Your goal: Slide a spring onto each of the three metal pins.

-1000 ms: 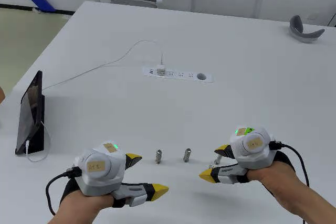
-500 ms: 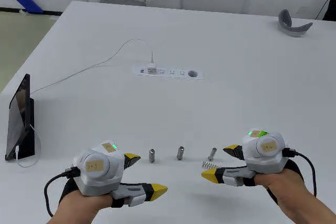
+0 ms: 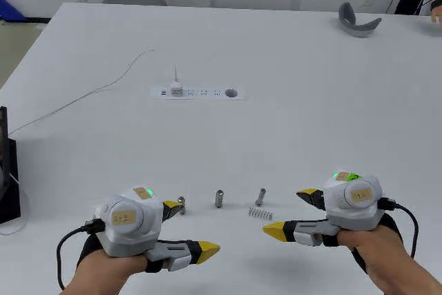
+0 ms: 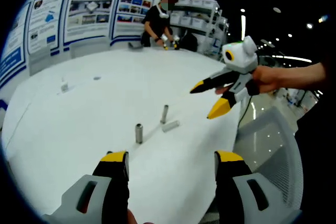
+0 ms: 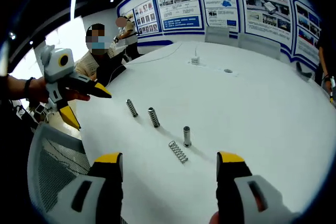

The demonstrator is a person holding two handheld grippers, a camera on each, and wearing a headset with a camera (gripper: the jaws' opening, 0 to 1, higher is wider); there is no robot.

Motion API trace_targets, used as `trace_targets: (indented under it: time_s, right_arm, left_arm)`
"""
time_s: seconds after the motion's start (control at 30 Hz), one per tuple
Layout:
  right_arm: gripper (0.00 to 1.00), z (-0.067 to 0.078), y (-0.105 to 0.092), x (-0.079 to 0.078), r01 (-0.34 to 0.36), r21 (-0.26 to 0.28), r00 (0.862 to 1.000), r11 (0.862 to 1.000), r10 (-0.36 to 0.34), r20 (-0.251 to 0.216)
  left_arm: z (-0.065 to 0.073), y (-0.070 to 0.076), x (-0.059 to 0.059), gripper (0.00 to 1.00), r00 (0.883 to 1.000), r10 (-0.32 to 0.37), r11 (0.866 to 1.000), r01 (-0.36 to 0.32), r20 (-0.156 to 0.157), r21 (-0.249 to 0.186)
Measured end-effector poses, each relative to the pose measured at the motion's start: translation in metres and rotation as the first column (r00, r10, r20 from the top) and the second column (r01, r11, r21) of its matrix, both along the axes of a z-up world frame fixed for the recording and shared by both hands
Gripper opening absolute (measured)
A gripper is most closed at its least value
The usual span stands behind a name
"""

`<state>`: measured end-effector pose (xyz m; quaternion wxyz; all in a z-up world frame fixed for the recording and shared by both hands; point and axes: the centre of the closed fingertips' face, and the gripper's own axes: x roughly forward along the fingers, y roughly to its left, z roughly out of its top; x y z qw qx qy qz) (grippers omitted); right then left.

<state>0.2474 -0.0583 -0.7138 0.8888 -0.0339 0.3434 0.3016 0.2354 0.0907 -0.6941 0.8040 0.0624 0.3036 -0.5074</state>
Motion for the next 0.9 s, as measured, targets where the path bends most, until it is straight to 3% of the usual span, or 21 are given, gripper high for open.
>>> trace_targets:
  time_s: [0.3, 0.6, 0.77, 0.9]
  right_arm:
    - [0.77, 0.001, -0.020, -0.009, 0.039, 0.004, 0.999, 0.999, -0.039, 0.002]
    - [0.78, -0.001, -0.026, -0.019, 0.049, 0.010, 0.999, 0.999, -0.049, -0.011]
    - [0.78, -0.001, -0.028, -0.024, 0.051, 0.015, 0.999, 0.999, -0.051, -0.015]
    - [0.78, -0.005, -0.027, -0.030, 0.033, 0.006, 0.999, 0.999, -0.033, -0.023]
  left_arm:
    - [-0.002, -0.022, -0.003, 0.68, 0.999, -0.052, 0.999, 0.052, -0.001, 0.008]
    - [-0.007, -0.042, -0.006, 0.70, 0.994, -0.107, 0.994, 0.107, -0.004, 0.024]
    - [-0.010, -0.057, -0.009, 0.71, 0.986, -0.164, 0.985, 0.164, 0.004, 0.049]
    - [-0.017, -0.068, -0.013, 0.73, 0.973, -0.231, 0.969, 0.229, 0.018, 0.092]
